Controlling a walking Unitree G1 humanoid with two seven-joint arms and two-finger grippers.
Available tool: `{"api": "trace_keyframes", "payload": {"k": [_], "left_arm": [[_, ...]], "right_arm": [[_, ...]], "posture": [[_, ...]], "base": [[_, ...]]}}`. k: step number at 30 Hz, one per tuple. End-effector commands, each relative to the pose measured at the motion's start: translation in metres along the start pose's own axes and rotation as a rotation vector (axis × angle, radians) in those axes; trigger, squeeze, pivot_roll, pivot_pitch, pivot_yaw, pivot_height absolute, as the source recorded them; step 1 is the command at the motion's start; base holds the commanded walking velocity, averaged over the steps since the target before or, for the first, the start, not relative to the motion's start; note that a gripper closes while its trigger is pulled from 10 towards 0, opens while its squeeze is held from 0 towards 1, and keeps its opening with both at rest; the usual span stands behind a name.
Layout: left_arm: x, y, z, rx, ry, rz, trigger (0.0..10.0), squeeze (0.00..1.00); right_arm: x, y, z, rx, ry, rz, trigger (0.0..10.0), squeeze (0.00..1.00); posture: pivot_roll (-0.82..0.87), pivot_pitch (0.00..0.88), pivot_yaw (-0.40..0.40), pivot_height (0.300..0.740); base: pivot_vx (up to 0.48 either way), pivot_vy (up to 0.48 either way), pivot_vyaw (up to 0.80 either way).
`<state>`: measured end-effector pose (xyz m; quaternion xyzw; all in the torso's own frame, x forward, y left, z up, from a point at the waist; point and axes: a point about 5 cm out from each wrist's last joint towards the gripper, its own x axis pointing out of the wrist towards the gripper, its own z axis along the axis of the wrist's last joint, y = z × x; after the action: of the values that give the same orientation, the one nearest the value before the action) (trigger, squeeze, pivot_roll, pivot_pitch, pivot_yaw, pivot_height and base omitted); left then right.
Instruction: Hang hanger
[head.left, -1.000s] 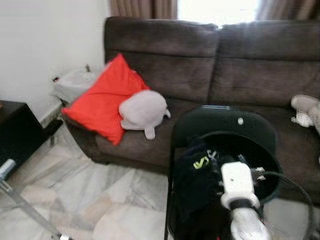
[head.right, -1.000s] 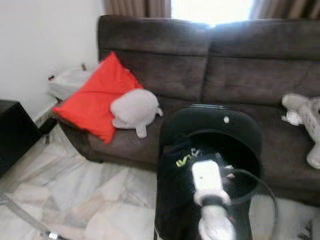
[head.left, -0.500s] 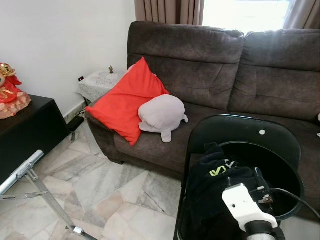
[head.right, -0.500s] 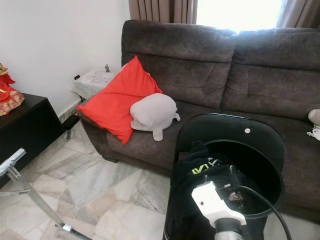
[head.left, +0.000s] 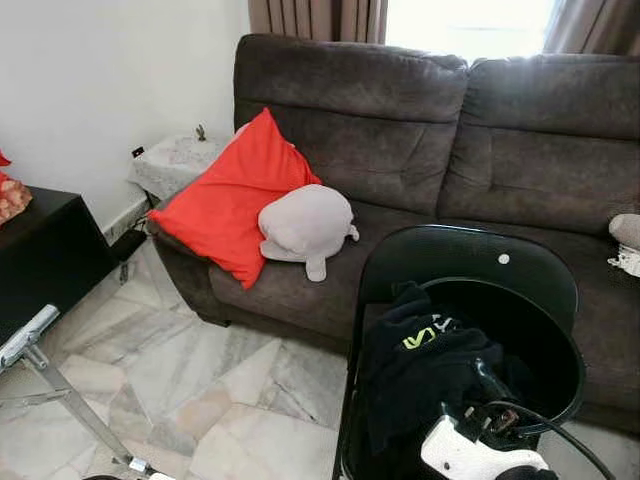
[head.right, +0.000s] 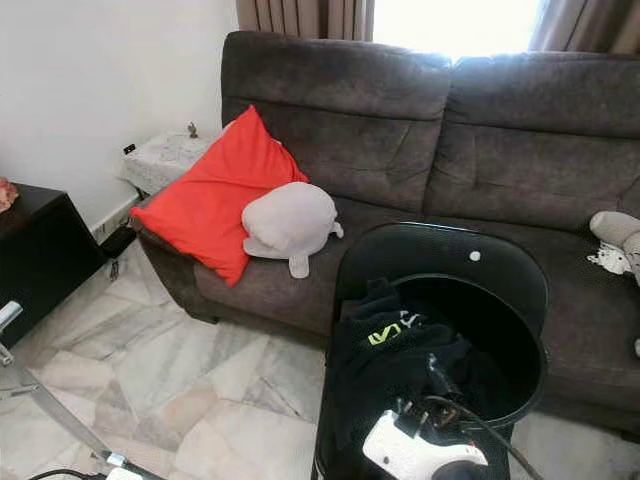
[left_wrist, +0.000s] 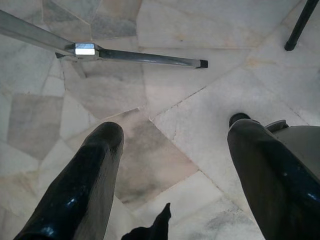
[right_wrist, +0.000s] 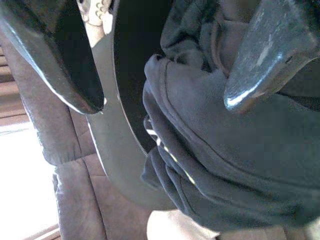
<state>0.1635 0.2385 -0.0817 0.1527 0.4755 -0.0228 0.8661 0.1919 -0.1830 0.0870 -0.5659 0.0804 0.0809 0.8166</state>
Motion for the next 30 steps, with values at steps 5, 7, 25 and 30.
{"api": "trace_keyframes", "payload": {"k": [5, 7, 25, 30], "left_arm": [[-0.001, 0.002, -0.005, 0.009, 0.026, 0.003, 10.0, 0.00], [-0.001, 0.002, -0.007, 0.011, 0.027, 0.003, 10.0, 0.00], [-0.003, 0.003, -0.013, 0.030, 0.038, 0.000, 10.0, 0.00], [-0.003, 0.004, -0.013, 0.029, 0.039, 0.002, 10.0, 0.00]], "right_arm": [[0.003, 0.012, -0.010, -0.033, 0.041, 0.078, 10.0, 0.00], [0.003, 0.012, -0.010, -0.036, 0.042, 0.083, 10.0, 0.00], [0.013, 0.014, -0.015, -0.043, 0.058, 0.089, 10.0, 0.00], [0.014, 0.012, -0.015, -0.042, 0.066, 0.081, 10.0, 0.00]], "posture": [[-0.05, 0.000, 0.054, 0.740], [-0.05, 0.000, 0.055, 0.740], [-0.04, 0.000, 0.049, 0.740], [-0.04, 0.000, 0.046, 0.740]], "base": [[0.000, 0.000, 0.00], [0.000, 0.000, 0.00], [0.000, 0.000, 0.00], [0.000, 0.000, 0.00]]}}
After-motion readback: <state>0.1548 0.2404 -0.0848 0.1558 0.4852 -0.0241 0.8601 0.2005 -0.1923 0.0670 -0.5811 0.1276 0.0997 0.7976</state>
